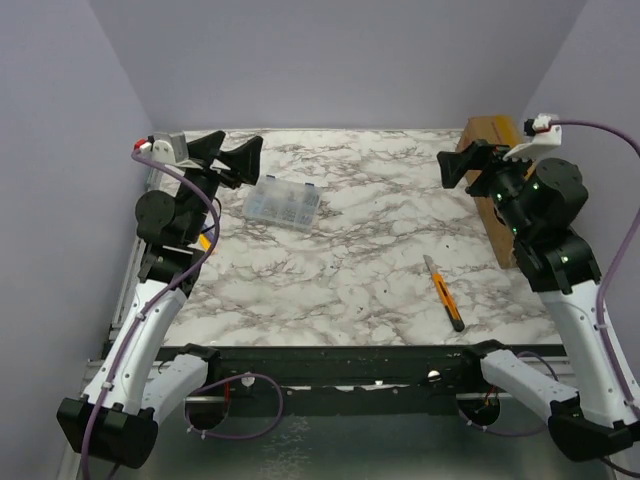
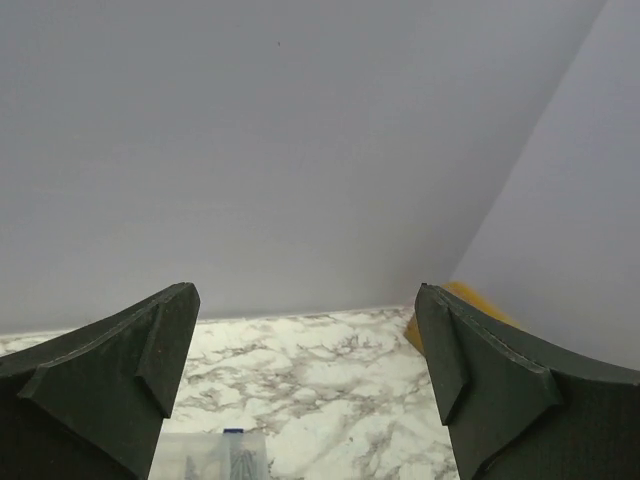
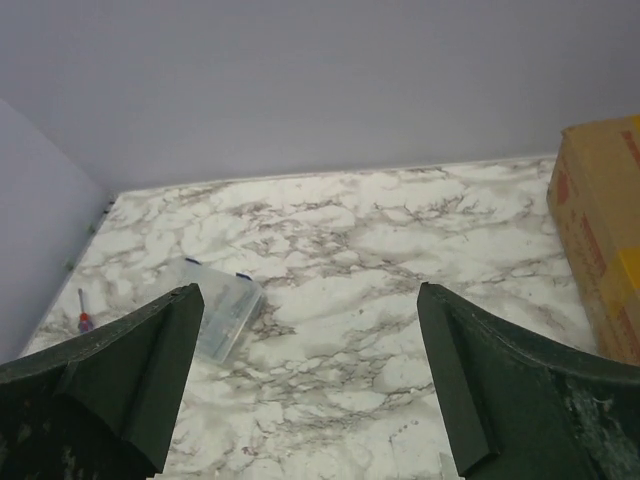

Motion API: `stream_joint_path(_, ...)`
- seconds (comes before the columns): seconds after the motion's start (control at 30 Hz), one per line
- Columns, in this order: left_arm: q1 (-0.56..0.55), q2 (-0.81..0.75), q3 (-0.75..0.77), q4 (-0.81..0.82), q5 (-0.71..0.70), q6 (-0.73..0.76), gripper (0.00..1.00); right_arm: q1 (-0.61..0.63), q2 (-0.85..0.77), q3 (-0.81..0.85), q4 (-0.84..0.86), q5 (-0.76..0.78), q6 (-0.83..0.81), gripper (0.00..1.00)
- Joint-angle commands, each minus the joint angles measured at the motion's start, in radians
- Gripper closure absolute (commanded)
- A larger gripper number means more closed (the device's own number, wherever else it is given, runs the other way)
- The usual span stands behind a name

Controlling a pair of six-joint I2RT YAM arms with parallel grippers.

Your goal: Unpack the express box

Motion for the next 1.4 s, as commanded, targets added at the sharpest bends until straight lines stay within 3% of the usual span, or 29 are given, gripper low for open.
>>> stream_joint_path(0.0, -0.040, 0.056, -0.007, 0.018, 0.072, 0.000, 0.01, -0.006, 0.107, -0.001, -0.018, 0.053, 0.009, 0.00)
stream_joint_path(0.23, -0.083, 0.117, -0.010, 0.018, 0.081, -0.023, 0.01, -0.025, 0.269, -0.070, 0.046, 0.199, 0.055, 0.00)
stream_joint_path(0.43, -0.132, 0.138, -0.010, 0.004, 0.067, -0.014, 0.01, -0.257, 0.345, -0.174, 0.057, 0.085, 0.347, 0.00)
stream_joint_path(0.6, -0.150, 0.159, -0.003, -0.008, 0.064, -0.023, 0.01, -0.416, 0.240, -0.327, 0.063, 0.255, 0.537, 0.00)
stream_joint_path(0.77, -0.165, 0.173, 0.002, -0.009, 0.077, -0.036, 0.01, -0.592, 0.229, -0.354, 0.043, 0.356, 0.553, 0.00)
stream_joint_path(0.93, -0.166, 0.184, 0.001, -0.009, 0.077, -0.036, 0.01, -0.669, 0.288, -0.314, 0.077, 0.426, 0.479, 0.00)
stream_joint_path(1.1, -0.168, 0.193, 0.002, -0.011, 0.076, -0.036, 0.01, -0.733, 0.327, -0.369, 0.105, 0.427, 0.509, 0.00)
stream_joint_path(1.27, -0.169, 0.201, 0.002, -0.010, 0.080, -0.041, 0.01, -0.743, 0.355, -0.429, 0.199, 0.295, 0.451, 0.00)
stream_joint_path(1.37, -0.171, 0.205, 0.003, -0.011, 0.083, -0.043, 0.01, -0.736, 0.356, -0.469, 0.277, 0.101, 0.353, 0.15)
